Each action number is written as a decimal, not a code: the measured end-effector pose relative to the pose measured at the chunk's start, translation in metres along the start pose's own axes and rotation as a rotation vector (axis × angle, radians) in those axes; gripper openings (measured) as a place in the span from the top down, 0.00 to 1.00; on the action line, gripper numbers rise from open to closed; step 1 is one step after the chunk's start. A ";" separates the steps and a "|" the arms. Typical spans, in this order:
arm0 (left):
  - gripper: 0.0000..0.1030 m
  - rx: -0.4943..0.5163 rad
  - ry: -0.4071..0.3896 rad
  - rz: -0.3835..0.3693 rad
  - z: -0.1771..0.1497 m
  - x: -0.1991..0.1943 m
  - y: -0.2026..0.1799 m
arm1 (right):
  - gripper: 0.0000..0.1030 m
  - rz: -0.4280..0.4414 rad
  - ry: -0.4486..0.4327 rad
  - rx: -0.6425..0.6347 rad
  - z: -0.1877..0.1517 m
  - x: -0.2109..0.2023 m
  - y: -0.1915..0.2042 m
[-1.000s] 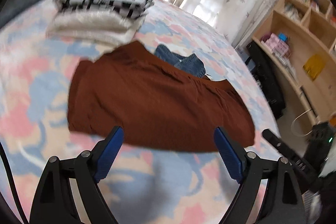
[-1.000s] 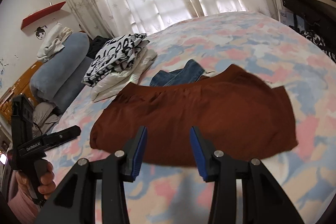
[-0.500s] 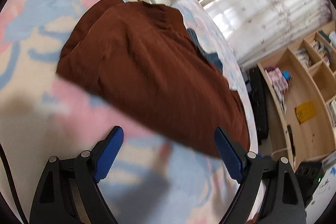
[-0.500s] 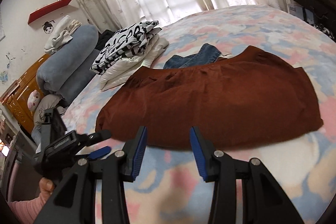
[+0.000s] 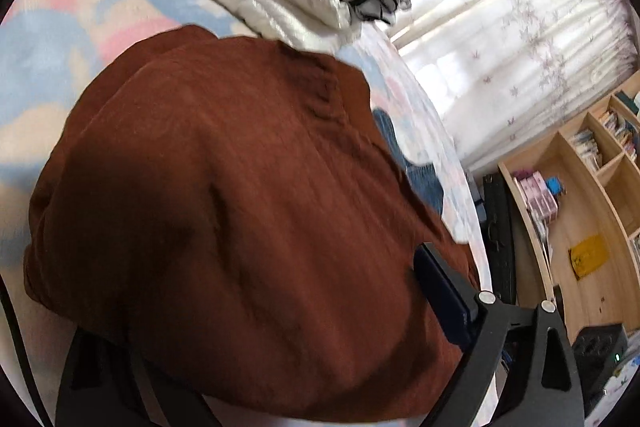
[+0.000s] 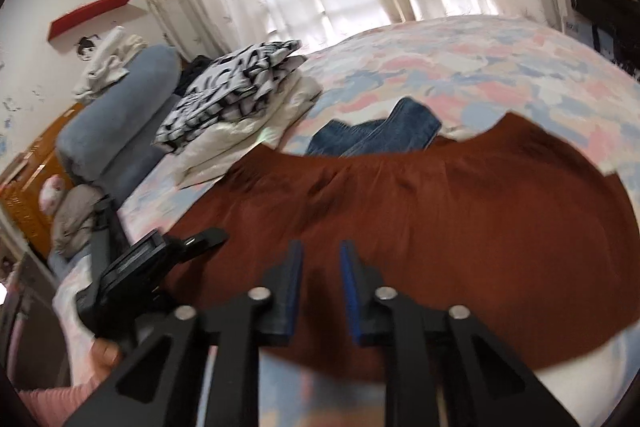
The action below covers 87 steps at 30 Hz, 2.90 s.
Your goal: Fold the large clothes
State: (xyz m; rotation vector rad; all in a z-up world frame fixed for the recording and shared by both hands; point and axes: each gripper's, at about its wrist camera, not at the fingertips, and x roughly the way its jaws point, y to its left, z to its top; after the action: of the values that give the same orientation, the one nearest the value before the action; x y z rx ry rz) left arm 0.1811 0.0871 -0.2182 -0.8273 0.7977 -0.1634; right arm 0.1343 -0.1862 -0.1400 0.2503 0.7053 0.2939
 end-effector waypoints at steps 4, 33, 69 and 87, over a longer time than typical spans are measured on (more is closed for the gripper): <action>0.57 0.027 -0.092 0.058 0.005 -0.007 -0.007 | 0.93 -0.078 0.110 0.011 0.003 0.053 -0.009; 0.82 0.964 -0.209 0.243 -0.119 0.004 -0.297 | 0.95 0.173 0.174 0.354 -0.009 -0.005 -0.104; 0.14 0.970 0.327 -0.039 -0.257 0.088 -0.333 | 0.62 0.011 -0.117 0.770 -0.103 -0.149 -0.264; 0.16 0.737 0.167 0.199 -0.160 0.024 -0.263 | 0.29 0.178 0.012 0.653 -0.036 -0.121 -0.239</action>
State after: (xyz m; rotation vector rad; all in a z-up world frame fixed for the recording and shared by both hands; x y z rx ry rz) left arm 0.1310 -0.1976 -0.1107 -0.0372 0.8860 -0.3266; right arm 0.0658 -0.4461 -0.1711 0.9363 0.7777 0.2266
